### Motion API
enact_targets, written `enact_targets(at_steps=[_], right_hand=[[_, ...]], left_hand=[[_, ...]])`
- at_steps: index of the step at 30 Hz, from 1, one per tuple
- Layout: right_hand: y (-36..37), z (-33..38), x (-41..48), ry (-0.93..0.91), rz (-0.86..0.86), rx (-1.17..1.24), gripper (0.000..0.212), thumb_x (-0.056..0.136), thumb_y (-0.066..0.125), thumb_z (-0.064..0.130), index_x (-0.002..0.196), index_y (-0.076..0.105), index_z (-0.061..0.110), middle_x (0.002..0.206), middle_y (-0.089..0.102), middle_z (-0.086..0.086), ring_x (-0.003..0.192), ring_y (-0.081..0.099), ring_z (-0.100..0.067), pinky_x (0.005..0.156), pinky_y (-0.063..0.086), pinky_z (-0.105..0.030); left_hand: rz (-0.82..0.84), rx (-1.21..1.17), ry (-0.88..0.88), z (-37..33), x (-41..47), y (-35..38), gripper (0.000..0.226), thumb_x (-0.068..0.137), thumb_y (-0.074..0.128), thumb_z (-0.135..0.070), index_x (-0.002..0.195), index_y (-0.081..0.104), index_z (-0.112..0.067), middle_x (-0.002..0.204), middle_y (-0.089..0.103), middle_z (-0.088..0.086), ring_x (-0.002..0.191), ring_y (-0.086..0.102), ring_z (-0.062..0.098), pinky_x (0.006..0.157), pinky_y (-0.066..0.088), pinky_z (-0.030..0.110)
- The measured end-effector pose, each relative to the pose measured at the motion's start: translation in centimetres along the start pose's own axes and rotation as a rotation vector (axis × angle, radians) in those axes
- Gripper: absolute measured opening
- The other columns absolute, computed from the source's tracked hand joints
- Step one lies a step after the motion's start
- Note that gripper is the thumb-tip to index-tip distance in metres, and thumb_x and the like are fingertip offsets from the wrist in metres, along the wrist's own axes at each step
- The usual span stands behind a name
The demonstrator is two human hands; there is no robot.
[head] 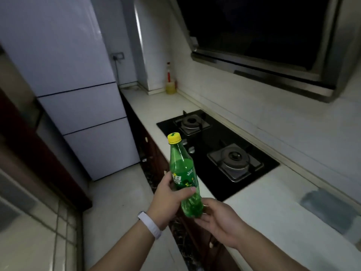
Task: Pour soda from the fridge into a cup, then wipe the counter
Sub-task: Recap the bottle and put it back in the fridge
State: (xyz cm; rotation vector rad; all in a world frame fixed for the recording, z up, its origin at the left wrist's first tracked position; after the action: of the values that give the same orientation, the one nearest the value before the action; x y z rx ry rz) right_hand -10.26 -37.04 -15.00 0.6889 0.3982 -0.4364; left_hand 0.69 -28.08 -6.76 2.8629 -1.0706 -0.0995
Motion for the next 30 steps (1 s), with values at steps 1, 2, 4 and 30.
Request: enact_targets(at_steps=[1,2,4,30], right_hand=[[1.4,-0.4,1.2,0.015,0.000,-0.007,0.033,0.097,0.054,0.014,0.127,0.056,0.001,0.122,0.067,-0.018,0.105,0.069,-0.032,0.091,0.053,-0.040],[2.7,-0.9,2.3,0.032,0.003,-0.019,0.033,0.097,0.054,0.014,0.127,0.056,0.002,0.122,0.068,-0.018,0.103,0.070,-0.031,0.088,0.054,-0.039],[5.4,-1.8,4.4,0.071,0.026,-0.053,0.031,0.097,0.054,0.014,0.125,0.058,0.001,0.118,0.070,-0.017,0.100,0.071,-0.031,0.082,0.056,-0.037],[26.1,1.1,35.8,0.438,0.297,-0.169,0.031,0.091,0.062,0.013,0.115,0.065,-0.005,0.116,0.066,-0.027,0.093,0.065,-0.034,0.077,0.055,-0.038]], left_hand=[[-0.028,-0.003,0.003,-0.1,0.2,-1.9,0.057,0.062,0.087,-0.019,0.114,0.066,-0.025,0.106,0.077,0.001,0.098,0.073,0.018,0.076,0.058,0.025],[-0.061,-0.009,0.004,0.0,0.3,-3.7,0.059,0.061,0.087,-0.020,0.115,0.065,-0.024,0.107,0.077,0.000,0.098,0.073,0.017,0.076,0.058,0.024],[-0.126,-0.020,-0.002,0.1,0.2,-7.1,0.061,0.059,0.088,-0.023,0.115,0.065,-0.026,0.107,0.076,-0.001,0.098,0.073,0.016,0.075,0.058,0.023],[-0.614,0.009,-0.013,-2.7,19.1,-33.9,0.061,0.060,0.086,-0.008,0.116,0.063,-0.016,0.108,0.075,0.009,0.101,0.072,0.028,0.079,0.058,0.032]])
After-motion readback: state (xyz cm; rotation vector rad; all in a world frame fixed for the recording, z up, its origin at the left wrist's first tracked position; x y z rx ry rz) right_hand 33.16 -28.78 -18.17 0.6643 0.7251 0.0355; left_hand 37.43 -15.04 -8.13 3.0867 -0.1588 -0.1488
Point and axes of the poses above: each hand's wrist, its own x-axis towards the middle knuckle, its own y-axis out of the palm, z = x × y, the point moved 9 cm from there along x, towards the middle knuckle
